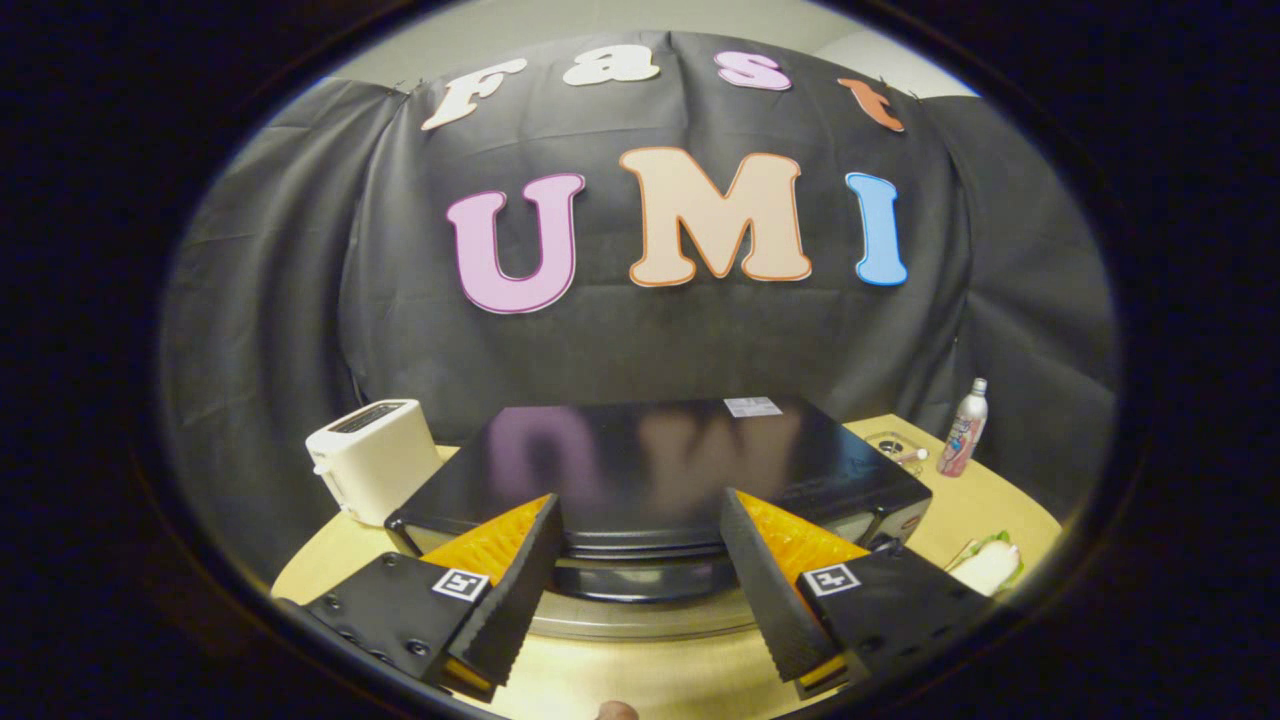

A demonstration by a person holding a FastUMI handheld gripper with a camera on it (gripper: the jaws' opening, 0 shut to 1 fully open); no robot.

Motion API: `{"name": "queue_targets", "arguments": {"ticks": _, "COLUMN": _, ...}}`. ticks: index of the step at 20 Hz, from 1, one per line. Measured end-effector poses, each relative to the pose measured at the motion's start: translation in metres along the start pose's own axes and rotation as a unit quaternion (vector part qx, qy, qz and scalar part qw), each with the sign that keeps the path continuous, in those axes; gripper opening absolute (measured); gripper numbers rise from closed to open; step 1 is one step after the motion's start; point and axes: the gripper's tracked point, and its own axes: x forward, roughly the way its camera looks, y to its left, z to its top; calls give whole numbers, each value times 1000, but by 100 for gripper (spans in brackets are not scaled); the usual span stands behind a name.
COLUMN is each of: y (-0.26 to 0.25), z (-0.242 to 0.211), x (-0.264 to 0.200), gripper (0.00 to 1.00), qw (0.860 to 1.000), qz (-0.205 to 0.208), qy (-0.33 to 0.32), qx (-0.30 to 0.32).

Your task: Open the toaster oven, put the food inside, and close the toaster oven door.

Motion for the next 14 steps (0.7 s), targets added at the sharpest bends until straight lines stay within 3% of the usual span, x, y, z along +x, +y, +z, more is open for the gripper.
{"name": "queue_targets", "arguments": {"ticks": 14, "y": -9, "z": -43, "x": -82, "gripper": 98, "qw": 999, "qz": -20, "qy": 38, "qx": -12}}
